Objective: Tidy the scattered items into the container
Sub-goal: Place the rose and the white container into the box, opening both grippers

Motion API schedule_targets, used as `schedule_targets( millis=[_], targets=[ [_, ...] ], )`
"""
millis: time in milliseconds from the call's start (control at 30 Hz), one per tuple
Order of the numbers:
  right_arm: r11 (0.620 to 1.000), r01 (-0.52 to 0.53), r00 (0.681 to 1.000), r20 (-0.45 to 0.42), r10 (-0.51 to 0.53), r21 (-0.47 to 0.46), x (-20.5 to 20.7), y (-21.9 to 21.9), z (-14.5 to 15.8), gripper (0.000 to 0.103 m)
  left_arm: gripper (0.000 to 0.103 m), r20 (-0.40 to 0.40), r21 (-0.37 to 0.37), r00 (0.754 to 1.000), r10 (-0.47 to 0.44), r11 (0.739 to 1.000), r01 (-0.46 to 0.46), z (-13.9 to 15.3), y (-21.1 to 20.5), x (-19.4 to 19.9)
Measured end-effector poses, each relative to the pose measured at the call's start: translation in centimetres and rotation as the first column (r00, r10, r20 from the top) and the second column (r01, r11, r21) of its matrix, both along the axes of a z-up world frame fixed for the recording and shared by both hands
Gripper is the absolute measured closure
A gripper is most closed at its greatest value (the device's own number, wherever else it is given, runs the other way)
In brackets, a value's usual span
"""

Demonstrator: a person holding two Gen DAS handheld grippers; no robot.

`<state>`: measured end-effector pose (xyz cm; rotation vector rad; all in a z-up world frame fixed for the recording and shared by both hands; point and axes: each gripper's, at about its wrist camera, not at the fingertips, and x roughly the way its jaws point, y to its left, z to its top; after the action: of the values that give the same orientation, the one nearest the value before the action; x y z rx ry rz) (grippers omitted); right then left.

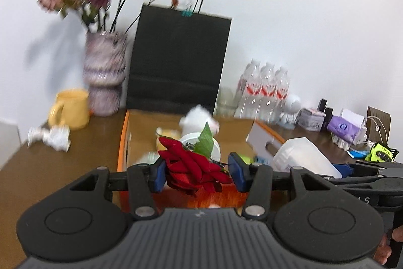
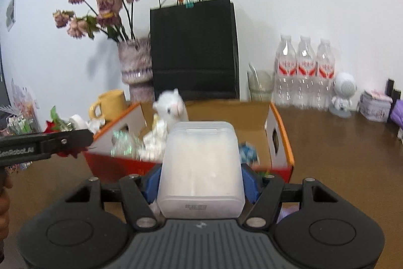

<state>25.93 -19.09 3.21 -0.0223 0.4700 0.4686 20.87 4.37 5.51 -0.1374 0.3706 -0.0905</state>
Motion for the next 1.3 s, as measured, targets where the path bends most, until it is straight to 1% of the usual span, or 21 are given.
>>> schedule_targets(
  millis=[100,200,300,467,633,667,700,733,767,800,867,933,1300],
  targets=[
    [1.000,0.001,1.000,0.031,-0.001,-0.015,2.3,0.5,1.3,0.040,0.052,0.018,0.017,1.000,0.023,1.000,-0.024,0.7,-0.4,2.8],
    [1.000,0.013,0.999,0.030,-0.013,-0.019,5.4,1.3,1.6,0.040,0.052,0.002,-0.009,0.998,0.056,0.998,-0.056,0.2,-0.3,6.0],
    [0.999,0.019,1.000,0.006,-0.019,-0.029,8.4,2.1,0.7,0.040,0.052,-0.044,-0.024,0.996,0.079,0.996,-0.080,-1.2,0.5,9.0],
    [0.998,0.010,0.998,-0.056,-0.014,-0.067,12.1,3.0,-1.7,0.040,0.052,-0.111,-0.006,0.989,0.097,0.995,-0.098,-3.3,1.8,12.0],
    [0.996,0.008,0.997,-0.078,-0.015,-0.091,13.8,3.6,-3.0,0.039,0.051,-0.111,0.024,0.989,0.093,0.996,-0.091,-3.8,1.8,13.1],
    [0.996,0.012,0.997,-0.081,-0.020,-0.088,14.0,3.6,-3.1,0.039,0.049,-0.114,0.028,0.989,0.093,0.995,-0.091,-3.8,1.8,13.3],
    [0.996,0.015,0.996,-0.081,-0.022,-0.083,14.1,3.6,-3.2,0.036,0.045,-0.119,0.033,0.988,0.097,0.995,-0.093,-3.9,1.7,13.4],
    [0.996,0.015,0.996,-0.086,-0.022,-0.084,14.2,3.5,-3.2,0.030,0.027,-0.121,0.034,0.987,0.101,0.995,-0.098,-3.9,1.7,13.5],
    [0.996,0.020,0.995,-0.091,-0.028,-0.090,14.3,3.5,-3.2,0.011,0.008,-0.119,0.033,0.986,0.113,0.993,-0.110,-3.8,1.6,13.4],
    [0.996,0.026,0.996,-0.085,-0.034,-0.090,14.2,3.4,-3.2,0.004,0.003,-0.109,0.037,0.987,0.121,0.992,-0.118,-3.7,1.5,13.2],
    [0.996,0.025,0.997,-0.077,-0.032,-0.090,14.0,3.3,-3.0,0.004,0.000,-0.089,0.054,0.988,0.123,0.991,-0.119,-3.3,1.3,12.8],
    [0.996,0.023,0.996,-0.079,-0.030,-0.090,13.9,3.3,-2.8,0.004,0.000,-0.079,0.067,0.989,0.126,0.990,-0.120,-3.1,1.0,12.5],
    [0.994,0.029,0.996,-0.080,-0.037,-0.106,13.6,3.3,-2.6,0.003,0.000,-0.094,0.076,0.988,0.124,0.990,-0.117,-3.0,0.6,12.5]
  ],
)
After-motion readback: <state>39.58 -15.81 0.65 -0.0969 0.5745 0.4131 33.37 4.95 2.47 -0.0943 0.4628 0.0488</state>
